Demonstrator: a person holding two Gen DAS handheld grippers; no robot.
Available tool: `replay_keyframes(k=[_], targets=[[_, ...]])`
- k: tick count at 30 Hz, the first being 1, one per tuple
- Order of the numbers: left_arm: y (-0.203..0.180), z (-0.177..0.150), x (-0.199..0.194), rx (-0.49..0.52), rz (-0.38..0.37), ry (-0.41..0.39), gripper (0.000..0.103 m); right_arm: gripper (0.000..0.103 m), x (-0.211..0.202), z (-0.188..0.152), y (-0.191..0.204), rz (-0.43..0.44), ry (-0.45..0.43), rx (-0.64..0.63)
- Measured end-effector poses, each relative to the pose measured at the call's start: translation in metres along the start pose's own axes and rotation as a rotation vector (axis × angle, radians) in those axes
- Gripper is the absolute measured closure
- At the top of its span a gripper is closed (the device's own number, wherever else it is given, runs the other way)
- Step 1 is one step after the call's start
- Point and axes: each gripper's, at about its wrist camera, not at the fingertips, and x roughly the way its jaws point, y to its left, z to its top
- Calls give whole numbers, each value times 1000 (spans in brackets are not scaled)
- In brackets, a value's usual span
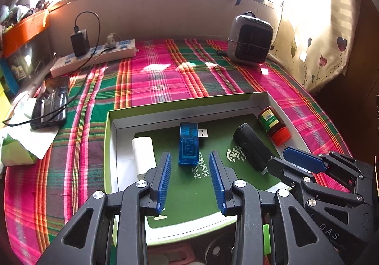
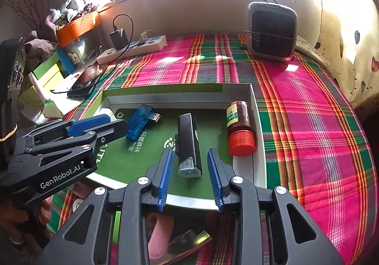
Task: Organize rigid objects
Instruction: 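Open the left tool to drop the blue tester in the box while the right tool releases the stapler, then withdraw both open tools from the box toward the items in front of it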
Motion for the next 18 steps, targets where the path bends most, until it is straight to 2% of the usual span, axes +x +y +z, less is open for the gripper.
replay_keyframes(k=[12,18], targets=[[5,-24,-38,-23,8,-56,70,69,-26,-16,4,-5,-35,19],[19,-45,-58,-72,-7,-71,69,65,-43,-31,-2,-26,-44,53]])
